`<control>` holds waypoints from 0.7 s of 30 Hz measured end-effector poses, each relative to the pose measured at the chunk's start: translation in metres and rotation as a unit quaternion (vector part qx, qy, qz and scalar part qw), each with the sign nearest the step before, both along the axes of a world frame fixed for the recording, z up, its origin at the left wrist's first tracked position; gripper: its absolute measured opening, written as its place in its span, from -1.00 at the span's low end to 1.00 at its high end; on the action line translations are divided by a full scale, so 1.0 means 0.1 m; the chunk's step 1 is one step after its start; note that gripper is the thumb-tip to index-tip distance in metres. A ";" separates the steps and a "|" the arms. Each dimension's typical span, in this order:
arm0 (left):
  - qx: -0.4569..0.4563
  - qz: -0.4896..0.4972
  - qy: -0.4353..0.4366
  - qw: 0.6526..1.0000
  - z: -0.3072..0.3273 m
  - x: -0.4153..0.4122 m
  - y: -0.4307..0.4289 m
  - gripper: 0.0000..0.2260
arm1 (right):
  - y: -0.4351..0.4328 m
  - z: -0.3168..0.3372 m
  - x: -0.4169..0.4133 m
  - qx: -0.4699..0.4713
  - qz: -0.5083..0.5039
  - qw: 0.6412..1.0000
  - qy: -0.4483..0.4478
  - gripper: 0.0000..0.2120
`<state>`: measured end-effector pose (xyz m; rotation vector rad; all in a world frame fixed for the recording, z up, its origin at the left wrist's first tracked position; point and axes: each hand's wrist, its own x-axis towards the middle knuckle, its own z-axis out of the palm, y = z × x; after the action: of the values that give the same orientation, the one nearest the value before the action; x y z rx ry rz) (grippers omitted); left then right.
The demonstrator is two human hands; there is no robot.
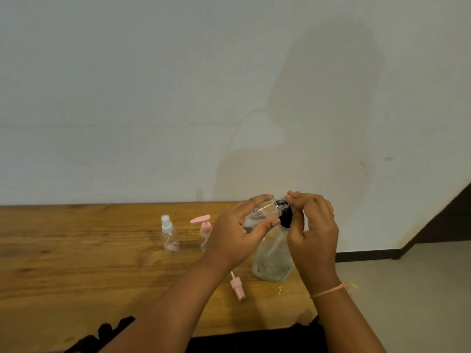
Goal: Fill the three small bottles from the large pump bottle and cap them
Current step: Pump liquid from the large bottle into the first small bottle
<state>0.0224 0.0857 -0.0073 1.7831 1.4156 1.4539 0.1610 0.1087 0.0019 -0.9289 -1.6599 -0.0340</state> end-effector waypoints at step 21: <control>-0.032 -0.004 0.010 0.999 0.02 -0.01 0.00 -0.65 | 0.06 -0.10 0.01 -0.018 0.014 1.000 0.009 -0.77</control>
<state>0.0216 0.0862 -0.0057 1.7672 1.4461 1.3748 0.1618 0.1144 -0.0083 -0.9306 -1.6605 0.0237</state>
